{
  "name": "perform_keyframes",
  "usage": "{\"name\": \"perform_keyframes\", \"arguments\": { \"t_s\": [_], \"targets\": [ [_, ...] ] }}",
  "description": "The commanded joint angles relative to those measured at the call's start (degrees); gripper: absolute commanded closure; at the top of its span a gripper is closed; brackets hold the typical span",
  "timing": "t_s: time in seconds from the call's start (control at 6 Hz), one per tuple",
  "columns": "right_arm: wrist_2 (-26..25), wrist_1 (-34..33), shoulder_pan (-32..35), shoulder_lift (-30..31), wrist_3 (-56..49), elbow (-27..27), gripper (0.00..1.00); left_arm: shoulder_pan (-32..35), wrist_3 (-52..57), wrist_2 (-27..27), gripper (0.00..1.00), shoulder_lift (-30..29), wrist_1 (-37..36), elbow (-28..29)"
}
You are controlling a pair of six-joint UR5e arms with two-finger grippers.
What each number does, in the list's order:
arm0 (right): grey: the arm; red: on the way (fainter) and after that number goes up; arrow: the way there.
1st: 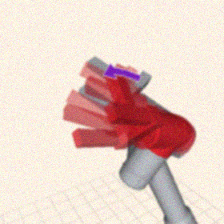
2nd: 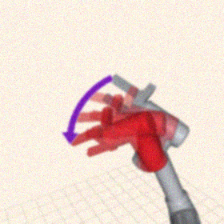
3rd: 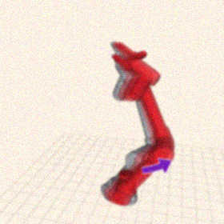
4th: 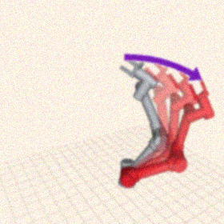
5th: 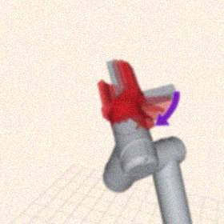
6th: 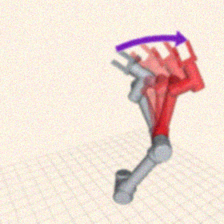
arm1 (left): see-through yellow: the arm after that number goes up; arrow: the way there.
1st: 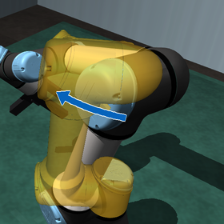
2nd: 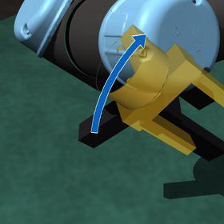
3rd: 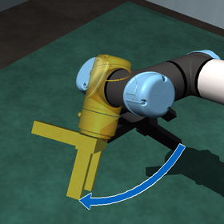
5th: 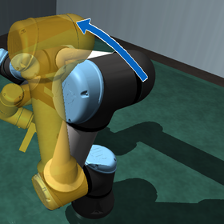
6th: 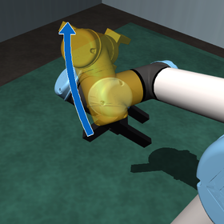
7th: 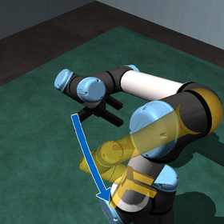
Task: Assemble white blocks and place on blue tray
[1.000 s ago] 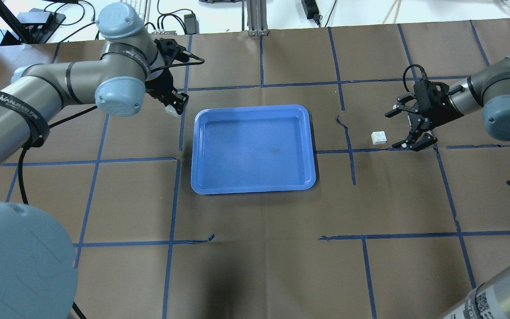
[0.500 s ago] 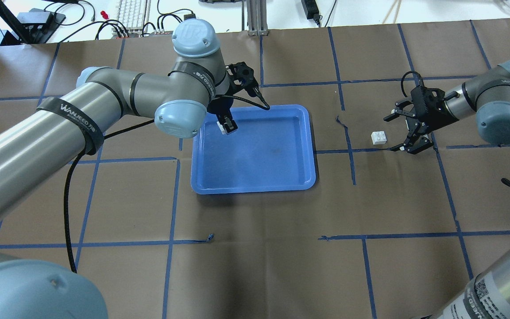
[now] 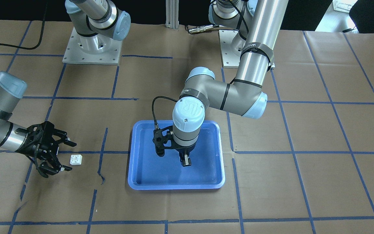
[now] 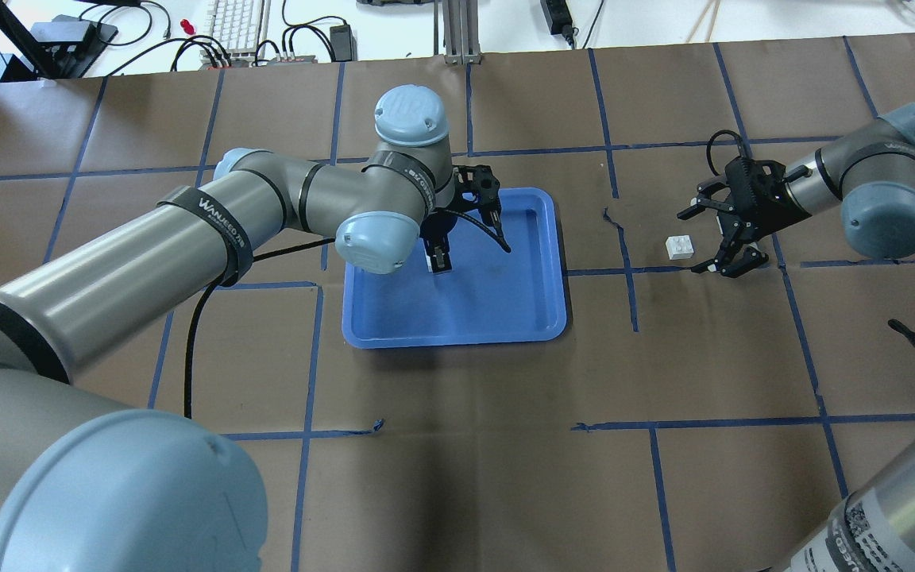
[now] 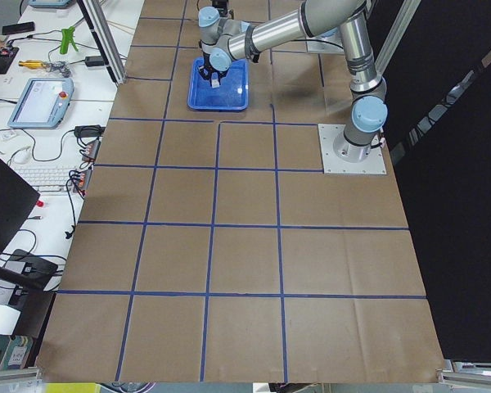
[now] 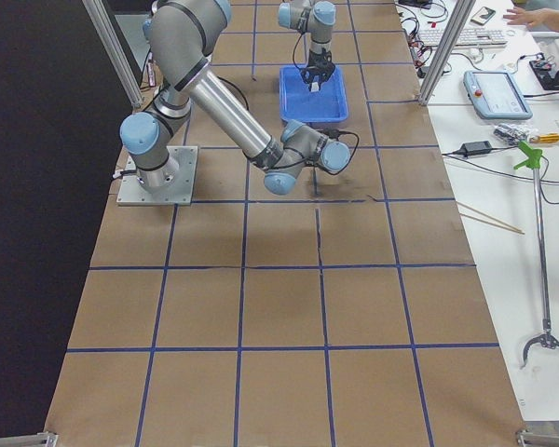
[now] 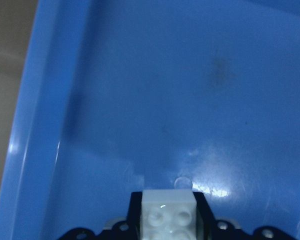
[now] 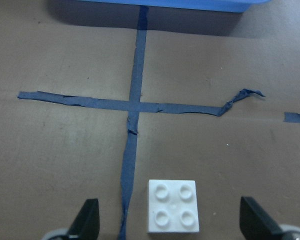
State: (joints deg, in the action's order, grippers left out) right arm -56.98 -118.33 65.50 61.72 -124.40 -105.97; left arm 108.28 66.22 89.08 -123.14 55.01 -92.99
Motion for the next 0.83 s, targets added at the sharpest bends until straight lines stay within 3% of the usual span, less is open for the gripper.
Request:
{"name": "perform_keyframes", "arguments": {
  "t_s": [0.0, 0.33, 0.5, 0.67],
  "targets": [
    [-0.06, -0.06, 0.16, -1.16, -0.14, 0.49, 0.14, 0.70, 5.94, -0.04, 0.99, 1.23, -0.87, -1.58],
    [-0.15, -0.06, 0.16, -1.25, -1.72, 1.63, 0.47, 0.70, 5.67, -0.04, 0.91, 1.06, -0.79, -2.54],
    [-0.24, -0.06, 0.16, -1.17, -1.81, 1.73, 0.59, 0.70, 5.06, -0.22, 0.55, 0.89, -0.87, -2.64],
    [-0.24, -0.06, 0.16, -1.08, -1.81, 1.73, 0.66, 0.70, 5.14, -0.39, 0.02, 1.15, -0.79, -2.72]
  ]
}}
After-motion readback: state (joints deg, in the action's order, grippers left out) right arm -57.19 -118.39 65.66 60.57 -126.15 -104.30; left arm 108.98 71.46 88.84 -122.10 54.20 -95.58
